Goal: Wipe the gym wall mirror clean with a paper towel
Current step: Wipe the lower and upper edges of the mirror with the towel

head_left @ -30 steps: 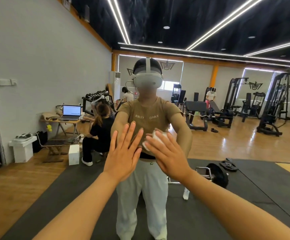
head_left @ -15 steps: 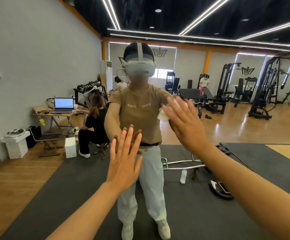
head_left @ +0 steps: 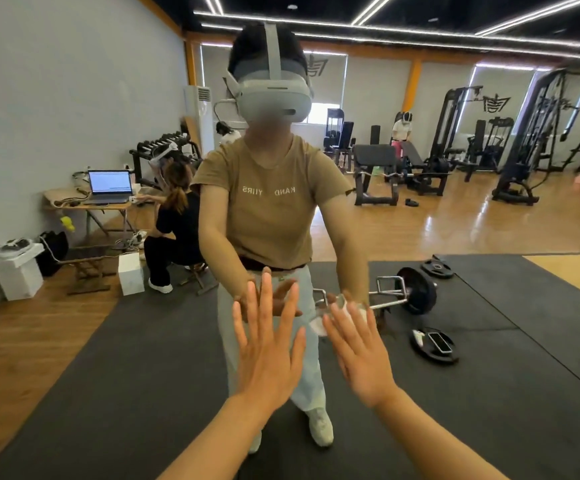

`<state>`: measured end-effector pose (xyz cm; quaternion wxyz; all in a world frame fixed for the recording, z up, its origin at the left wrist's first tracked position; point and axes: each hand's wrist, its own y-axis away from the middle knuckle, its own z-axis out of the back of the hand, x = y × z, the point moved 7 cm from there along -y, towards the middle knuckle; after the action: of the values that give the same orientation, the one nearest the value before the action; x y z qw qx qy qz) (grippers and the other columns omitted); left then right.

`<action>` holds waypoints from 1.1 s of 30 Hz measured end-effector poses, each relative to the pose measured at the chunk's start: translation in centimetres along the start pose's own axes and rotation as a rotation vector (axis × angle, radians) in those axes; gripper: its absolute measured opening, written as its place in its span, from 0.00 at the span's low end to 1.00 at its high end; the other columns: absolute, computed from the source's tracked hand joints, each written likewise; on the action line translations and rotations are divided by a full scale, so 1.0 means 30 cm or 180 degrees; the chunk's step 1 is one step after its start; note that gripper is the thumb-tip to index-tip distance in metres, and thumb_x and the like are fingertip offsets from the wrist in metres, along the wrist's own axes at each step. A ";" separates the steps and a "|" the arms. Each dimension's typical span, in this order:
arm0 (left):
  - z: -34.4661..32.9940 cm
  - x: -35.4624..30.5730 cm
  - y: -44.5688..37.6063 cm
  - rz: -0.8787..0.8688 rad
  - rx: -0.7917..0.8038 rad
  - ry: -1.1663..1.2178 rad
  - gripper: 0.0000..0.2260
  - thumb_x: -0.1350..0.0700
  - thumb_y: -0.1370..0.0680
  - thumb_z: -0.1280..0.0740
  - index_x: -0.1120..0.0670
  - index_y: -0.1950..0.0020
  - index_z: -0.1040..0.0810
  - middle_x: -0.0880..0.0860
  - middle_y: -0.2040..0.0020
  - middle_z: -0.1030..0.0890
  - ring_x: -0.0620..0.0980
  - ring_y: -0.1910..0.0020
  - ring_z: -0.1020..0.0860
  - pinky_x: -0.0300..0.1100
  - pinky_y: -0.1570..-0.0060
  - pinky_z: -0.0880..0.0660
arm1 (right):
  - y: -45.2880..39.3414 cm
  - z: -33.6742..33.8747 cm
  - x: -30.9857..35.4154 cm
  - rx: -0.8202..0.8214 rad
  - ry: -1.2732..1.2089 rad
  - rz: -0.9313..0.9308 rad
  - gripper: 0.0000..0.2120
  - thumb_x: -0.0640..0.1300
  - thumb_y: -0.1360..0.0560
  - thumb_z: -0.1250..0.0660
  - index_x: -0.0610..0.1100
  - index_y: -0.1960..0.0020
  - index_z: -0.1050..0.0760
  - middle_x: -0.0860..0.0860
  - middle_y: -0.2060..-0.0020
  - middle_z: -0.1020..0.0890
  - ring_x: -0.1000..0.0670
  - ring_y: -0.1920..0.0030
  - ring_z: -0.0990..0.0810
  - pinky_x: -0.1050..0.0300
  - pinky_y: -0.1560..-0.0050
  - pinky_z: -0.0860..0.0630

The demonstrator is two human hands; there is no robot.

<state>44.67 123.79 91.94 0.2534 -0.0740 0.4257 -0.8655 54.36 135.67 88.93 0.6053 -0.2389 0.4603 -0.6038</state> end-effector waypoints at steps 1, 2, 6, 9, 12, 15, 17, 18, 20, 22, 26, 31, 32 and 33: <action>-0.003 -0.013 -0.004 0.0066 -0.0031 0.0027 0.31 0.45 0.19 0.46 0.51 0.17 0.49 0.61 0.18 0.57 0.61 0.19 0.58 0.59 0.25 0.58 | 0.042 -0.012 0.001 0.0156 0.0062 0.0102 0.25 0.42 0.14 0.53 0.45 0.18 0.52 0.50 0.19 0.51 0.44 0.19 0.51 0.42 0.21 0.54; -0.005 -0.024 -0.009 0.0148 -0.0050 0.0075 0.31 0.45 0.19 0.46 0.50 0.17 0.49 0.61 0.18 0.57 0.61 0.20 0.59 0.59 0.25 0.58 | 0.071 -0.017 0.003 0.0263 0.0126 0.0225 0.25 0.41 0.14 0.54 0.45 0.18 0.53 0.49 0.19 0.51 0.45 0.19 0.51 0.43 0.21 0.54; -0.026 -0.069 -0.004 0.0314 -0.0059 0.0085 0.31 0.44 0.18 0.47 0.49 0.17 0.53 0.59 0.18 0.58 0.60 0.19 0.59 0.59 0.25 0.59 | 0.093 0.012 -0.016 0.0487 0.0301 0.0900 0.34 0.36 0.22 0.46 0.43 0.19 0.53 0.49 0.19 0.53 0.47 0.19 0.53 0.47 0.20 0.56; -0.042 -0.114 0.011 0.0222 0.0007 0.0007 0.32 0.45 0.18 0.46 0.50 0.17 0.54 0.60 0.18 0.58 0.59 0.19 0.58 0.61 0.25 0.59 | 0.052 0.066 -0.088 0.0594 0.0376 0.1249 0.36 0.35 0.24 0.45 0.44 0.18 0.53 0.50 0.19 0.54 0.47 0.19 0.53 0.47 0.20 0.57; -0.055 -0.171 0.007 0.0316 0.0032 0.0111 0.32 0.45 0.19 0.46 0.51 0.17 0.52 0.59 0.18 0.58 0.60 0.19 0.58 0.62 0.25 0.57 | -0.094 0.184 -0.223 0.0171 0.0409 0.0873 0.32 0.35 0.21 0.45 0.43 0.19 0.50 0.49 0.19 0.52 0.45 0.19 0.52 0.43 0.21 0.55; -0.060 -0.236 -0.026 0.0672 -0.0055 0.0356 0.31 0.45 0.19 0.46 0.49 0.17 0.51 0.57 0.18 0.59 0.61 0.20 0.59 0.61 0.26 0.58 | -0.285 0.332 -0.375 -0.0365 0.0255 0.0323 0.25 0.36 0.18 0.41 0.39 0.23 0.40 0.45 0.21 0.44 0.44 0.20 0.49 0.41 0.21 0.53; -0.069 -0.261 -0.045 0.0933 -0.0094 0.0516 0.31 0.44 0.19 0.46 0.48 0.18 0.50 0.55 0.18 0.60 0.61 0.20 0.61 0.62 0.25 0.58 | -0.393 0.430 -0.474 -0.0746 0.0154 -0.0073 0.21 0.37 0.17 0.40 0.38 0.25 0.35 0.41 0.24 0.38 0.41 0.21 0.46 0.42 0.21 0.54; -0.074 -0.266 -0.053 0.1028 -0.0105 0.0548 0.31 0.44 0.19 0.46 0.48 0.18 0.51 0.54 0.18 0.60 0.61 0.20 0.61 0.64 0.25 0.57 | -0.434 0.472 -0.525 -0.0943 0.0079 -0.0306 0.20 0.37 0.17 0.41 0.38 0.25 0.34 0.39 0.24 0.37 0.40 0.22 0.44 0.42 0.21 0.53; -0.086 -0.267 -0.054 0.1111 -0.0100 0.0509 0.31 0.43 0.19 0.48 0.45 0.17 0.55 0.53 0.18 0.62 0.60 0.20 0.63 0.65 0.26 0.57 | -0.482 0.531 -0.603 -0.1242 -0.0162 -0.0726 0.20 0.37 0.16 0.43 0.39 0.25 0.35 0.38 0.24 0.37 0.37 0.23 0.43 0.39 0.22 0.51; -0.091 -0.262 -0.049 0.1085 -0.0088 0.0430 0.31 0.42 0.18 0.49 0.43 0.18 0.59 0.52 0.18 0.64 0.59 0.20 0.64 0.65 0.26 0.57 | -0.485 0.537 -0.622 -0.1375 -0.0326 -0.0816 0.20 0.36 0.17 0.43 0.37 0.25 0.34 0.37 0.24 0.37 0.37 0.23 0.43 0.39 0.22 0.52; -0.091 -0.260 -0.047 0.1135 -0.0108 0.0363 0.32 0.39 0.18 0.50 0.43 0.18 0.59 0.52 0.18 0.64 0.60 0.20 0.64 0.64 0.25 0.57 | -0.343 0.429 -0.542 -0.1139 -0.0344 -0.0370 0.27 0.32 0.23 0.36 0.39 0.25 0.36 0.41 0.24 0.37 0.37 0.22 0.43 0.36 0.22 0.50; -0.094 -0.285 -0.057 0.1278 -0.0128 0.0203 0.34 0.35 0.20 0.50 0.44 0.18 0.60 0.55 0.18 0.63 0.62 0.20 0.62 0.66 0.25 0.56 | -0.053 0.268 -0.445 -0.0413 -0.0269 0.0380 0.28 0.35 0.23 0.38 0.42 0.24 0.38 0.45 0.23 0.38 0.43 0.20 0.45 0.37 0.23 0.48; -0.092 -0.290 -0.056 0.1316 -0.0142 0.0161 0.34 0.35 0.20 0.50 0.44 0.18 0.59 0.55 0.18 0.62 0.62 0.20 0.61 0.66 0.25 0.55 | -0.009 0.250 -0.435 -0.0277 -0.0233 0.0585 0.26 0.37 0.22 0.39 0.42 0.24 0.37 0.46 0.23 0.38 0.44 0.20 0.45 0.39 0.22 0.47; -0.090 -0.295 -0.055 0.1355 -0.0164 0.0143 0.34 0.36 0.20 0.49 0.45 0.18 0.58 0.55 0.18 0.61 0.62 0.20 0.60 0.67 0.25 0.54 | 0.020 0.241 -0.433 -0.0166 -0.0203 0.0761 0.25 0.38 0.21 0.39 0.43 0.24 0.36 0.47 0.23 0.37 0.45 0.21 0.44 0.41 0.22 0.47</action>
<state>50.74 130.97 92.30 0.4190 0.0305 0.4592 -0.7828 62.78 146.19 95.24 0.6809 -0.2171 0.4816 -0.5074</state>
